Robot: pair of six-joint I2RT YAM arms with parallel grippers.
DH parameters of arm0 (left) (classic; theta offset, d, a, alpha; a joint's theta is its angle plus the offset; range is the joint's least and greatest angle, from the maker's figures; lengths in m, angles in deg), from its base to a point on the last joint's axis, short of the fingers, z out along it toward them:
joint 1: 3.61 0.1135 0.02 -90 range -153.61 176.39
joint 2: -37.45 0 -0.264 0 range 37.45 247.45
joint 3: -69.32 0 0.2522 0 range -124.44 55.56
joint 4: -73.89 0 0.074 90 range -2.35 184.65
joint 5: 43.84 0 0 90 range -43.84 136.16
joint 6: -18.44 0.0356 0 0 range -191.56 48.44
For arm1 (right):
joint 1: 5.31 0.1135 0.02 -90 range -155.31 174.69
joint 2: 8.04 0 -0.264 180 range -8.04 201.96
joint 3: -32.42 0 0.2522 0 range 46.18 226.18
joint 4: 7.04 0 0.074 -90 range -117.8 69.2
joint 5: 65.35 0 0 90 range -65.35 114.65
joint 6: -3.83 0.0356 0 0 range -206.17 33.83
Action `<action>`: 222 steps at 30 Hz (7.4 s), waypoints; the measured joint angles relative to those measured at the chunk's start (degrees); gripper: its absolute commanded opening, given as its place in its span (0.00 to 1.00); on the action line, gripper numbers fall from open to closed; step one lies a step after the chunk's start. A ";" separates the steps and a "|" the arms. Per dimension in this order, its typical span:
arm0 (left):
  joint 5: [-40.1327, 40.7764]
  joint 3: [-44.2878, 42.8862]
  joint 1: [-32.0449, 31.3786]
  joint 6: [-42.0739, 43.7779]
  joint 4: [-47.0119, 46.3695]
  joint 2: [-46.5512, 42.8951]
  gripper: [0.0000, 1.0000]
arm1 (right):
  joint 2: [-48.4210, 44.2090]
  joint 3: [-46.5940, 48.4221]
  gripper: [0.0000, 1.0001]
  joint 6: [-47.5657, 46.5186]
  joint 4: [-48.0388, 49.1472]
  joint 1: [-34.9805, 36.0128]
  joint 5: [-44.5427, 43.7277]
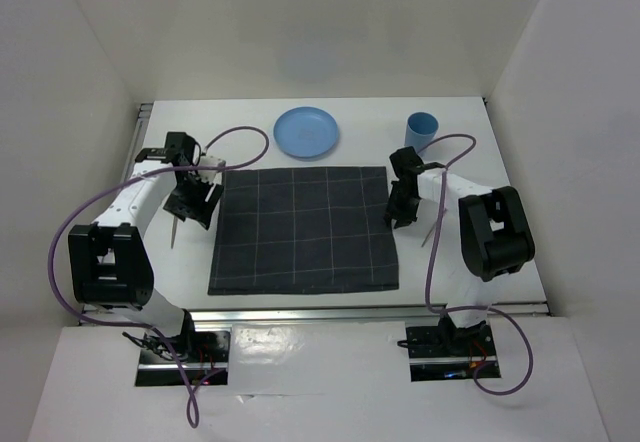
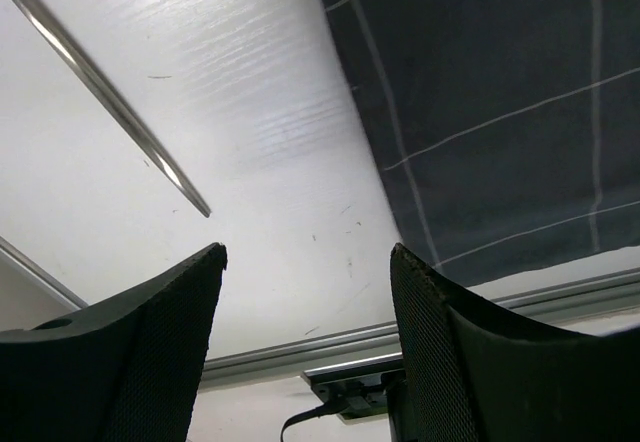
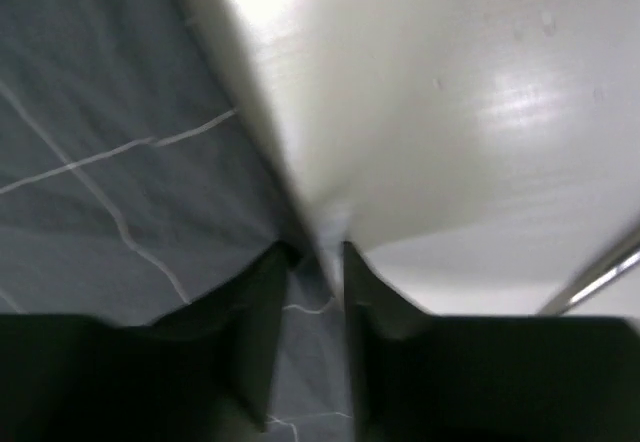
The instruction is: Set the dinner table for one person
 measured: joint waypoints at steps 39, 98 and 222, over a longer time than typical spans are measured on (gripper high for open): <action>0.50 4.02 4.94 1.95 -0.61 0.24 0.74 | -4.52 -7.52 0.42 -0.92 7.87 -6.73 10.88; 1.99 3.06 14.43 -1.25 -4.94 6.75 0.73 | 46.77 57.02 0.00 15.72 24.24 0.63 23.89; 1.07 3.15 15.93 0.63 -5.22 7.19 0.72 | -11.61 3.34 0.00 -5.03 -4.22 17.59 -9.33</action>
